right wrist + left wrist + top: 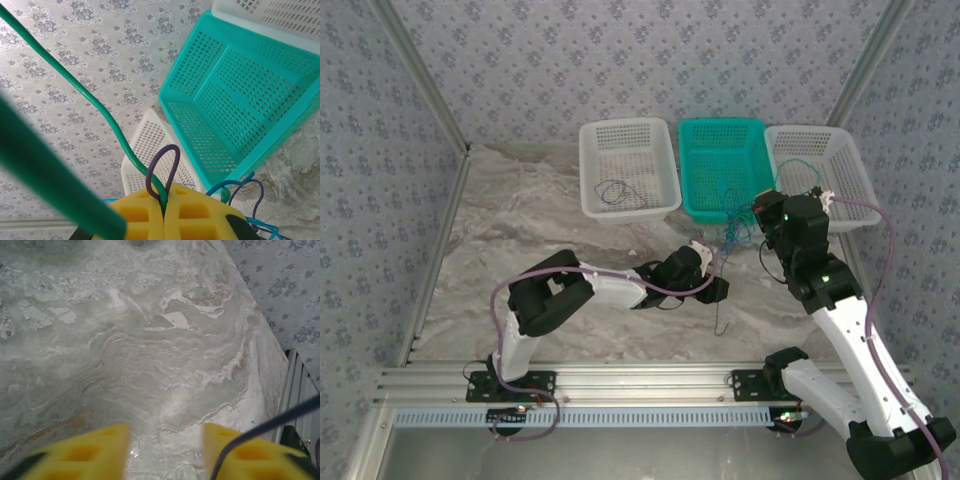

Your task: Untangle the cables

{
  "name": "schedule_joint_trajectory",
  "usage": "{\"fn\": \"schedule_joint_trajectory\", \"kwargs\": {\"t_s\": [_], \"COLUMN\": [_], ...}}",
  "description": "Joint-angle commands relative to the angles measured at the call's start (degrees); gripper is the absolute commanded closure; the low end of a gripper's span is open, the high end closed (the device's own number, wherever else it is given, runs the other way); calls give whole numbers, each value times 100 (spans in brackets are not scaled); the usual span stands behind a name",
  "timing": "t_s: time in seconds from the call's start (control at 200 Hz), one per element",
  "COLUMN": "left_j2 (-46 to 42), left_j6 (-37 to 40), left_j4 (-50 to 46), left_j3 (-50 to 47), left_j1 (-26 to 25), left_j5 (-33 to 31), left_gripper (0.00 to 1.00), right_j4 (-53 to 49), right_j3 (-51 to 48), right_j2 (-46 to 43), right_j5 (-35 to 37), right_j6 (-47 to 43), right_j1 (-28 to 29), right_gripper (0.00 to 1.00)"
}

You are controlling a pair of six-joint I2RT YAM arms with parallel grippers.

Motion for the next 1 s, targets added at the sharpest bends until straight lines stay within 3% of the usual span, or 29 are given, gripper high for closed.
{"fn": "schedule_joint_trajectory", "kwargs": {"t_s": [0.0, 0.065, 0.26, 0.37, 0.625, 0.815, 0.894, 0.954, 0.999], "left_j2": [-104, -290, -1167, -2230, -4447, -4785, -4641, -4518, -4431], "left_j6": [-202, -245, -496, -313, 614, 948, 886, 807, 790], "left_j4": [-9, 53, 354, -172, -2868, -3144, -3087, -3016, -2998], "left_j3": [-37, -309, -1424, -1998, -1898, -1637, -1492, -1423, -1366], "left_j1": [2, 40, 393, 674, 1212, 1409, 1400, 1362, 1338], "left_j5": [-100, -143, -311, -721, -1971, -1639, -1325, -1236, -1169], "left_gripper": [83, 100, 100, 100, 100, 100, 100, 100, 100], "right_j4": [-116, -275, -578, -788, -768, 270, 951, 624, 256], "right_j3": [183, 136, -179, -418, -1991, -3749, -3882, -3553, -3220], "right_j2": [-84, -129, -368, -575, -904, -426, -364, -503, -711], "right_j5": [309, 282, -308, -557, -1278, -1336, -1857, -1716, -1502], "right_j6": [-13, -54, -124, -312, -377, -99, -750, -1262, -1681], "right_j1": [-127, -383, -1625, -2002, -1758, -1035, -871, -715, -584], "right_gripper": [100, 100, 100, 100, 100, 100, 64, 28, 11]}}
